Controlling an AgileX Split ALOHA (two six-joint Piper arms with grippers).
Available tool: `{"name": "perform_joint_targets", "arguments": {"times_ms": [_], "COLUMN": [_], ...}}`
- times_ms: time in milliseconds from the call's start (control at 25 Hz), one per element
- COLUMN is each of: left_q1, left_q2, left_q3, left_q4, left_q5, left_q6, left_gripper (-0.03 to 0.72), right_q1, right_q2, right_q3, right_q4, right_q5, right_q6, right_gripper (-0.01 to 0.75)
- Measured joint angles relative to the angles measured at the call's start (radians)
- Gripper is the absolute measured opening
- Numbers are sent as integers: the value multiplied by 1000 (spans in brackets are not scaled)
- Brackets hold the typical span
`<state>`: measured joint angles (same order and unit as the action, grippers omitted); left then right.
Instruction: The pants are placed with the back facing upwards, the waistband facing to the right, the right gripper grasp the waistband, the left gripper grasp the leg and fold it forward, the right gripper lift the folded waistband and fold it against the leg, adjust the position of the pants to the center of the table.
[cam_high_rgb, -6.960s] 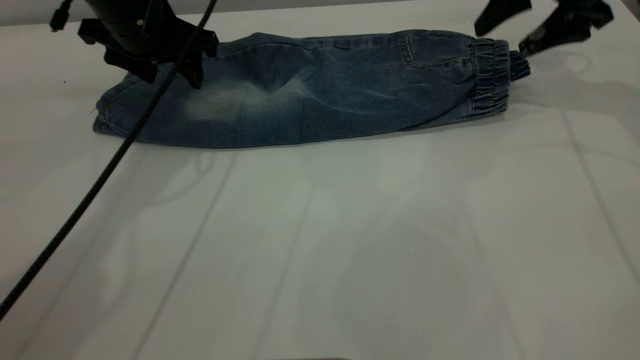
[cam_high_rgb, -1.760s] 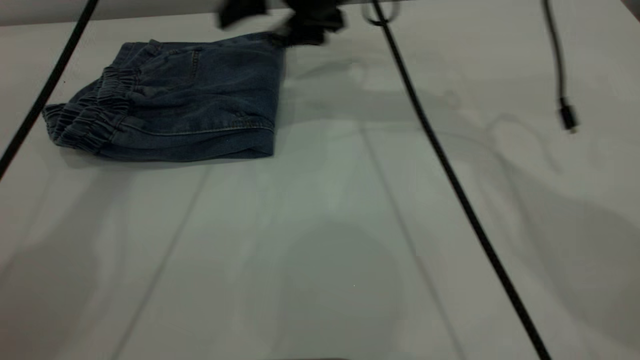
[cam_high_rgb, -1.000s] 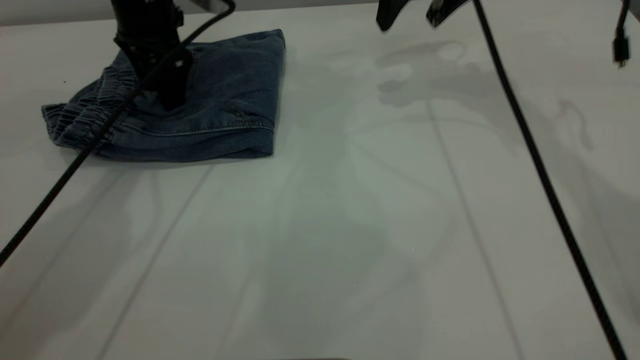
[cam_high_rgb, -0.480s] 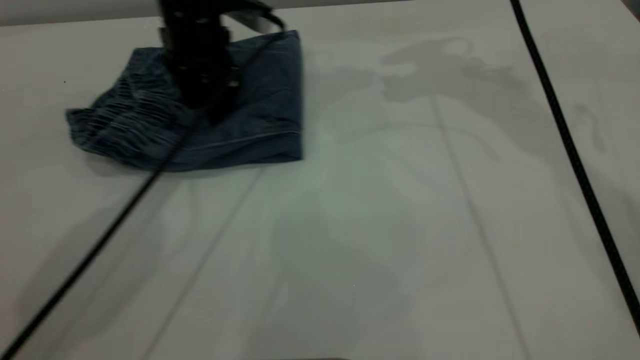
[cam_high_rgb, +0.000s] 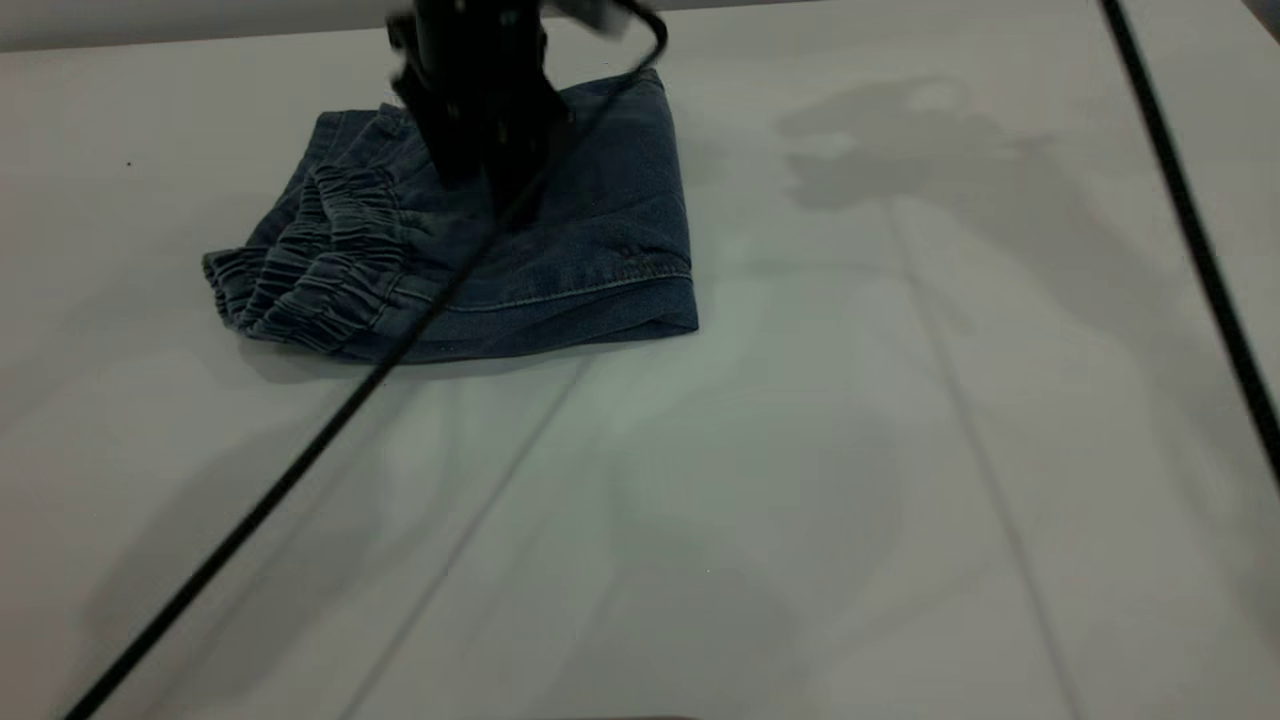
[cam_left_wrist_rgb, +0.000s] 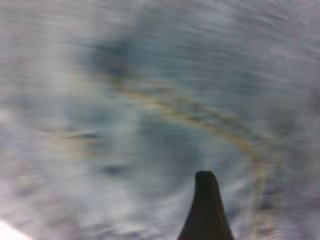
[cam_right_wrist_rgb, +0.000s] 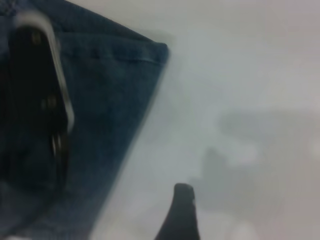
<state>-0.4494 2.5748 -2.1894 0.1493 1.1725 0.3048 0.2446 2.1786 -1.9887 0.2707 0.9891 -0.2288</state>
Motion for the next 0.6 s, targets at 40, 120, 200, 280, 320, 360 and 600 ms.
{"name": "perform_joint_targets", "arguments": {"times_ms": [40,120,200,280,320,360,600], "left_q1": [0,0,0,0,0,0,0], "left_q2": [-4,-25,-63,-113,-136,-163,-330], "left_q3": [-24,-53,-64,-67,-68,-69,-70], "left_q4": [22,36,35,35,35,35,35], "left_q5": [0,0,0,0,0,0,0], "left_q6": [-19,-42,-53,-68,-78,-86,-141], "left_gripper": [506,506,506,506,506,506,506], "right_q1": [0,0,0,0,0,0,0], "right_q2": [-17,-54,-96,-145,-170,-191,-343], "right_q3": [0,0,0,0,0,0,0], "right_q4": [-4,-7,-9,-14,-15,-16,-22], "right_q5": [17,52,85,108,121,132,245], "right_q6": [0,0,6,23,31,36,89], "right_gripper": [573,573,573,573,573,573,573]}}
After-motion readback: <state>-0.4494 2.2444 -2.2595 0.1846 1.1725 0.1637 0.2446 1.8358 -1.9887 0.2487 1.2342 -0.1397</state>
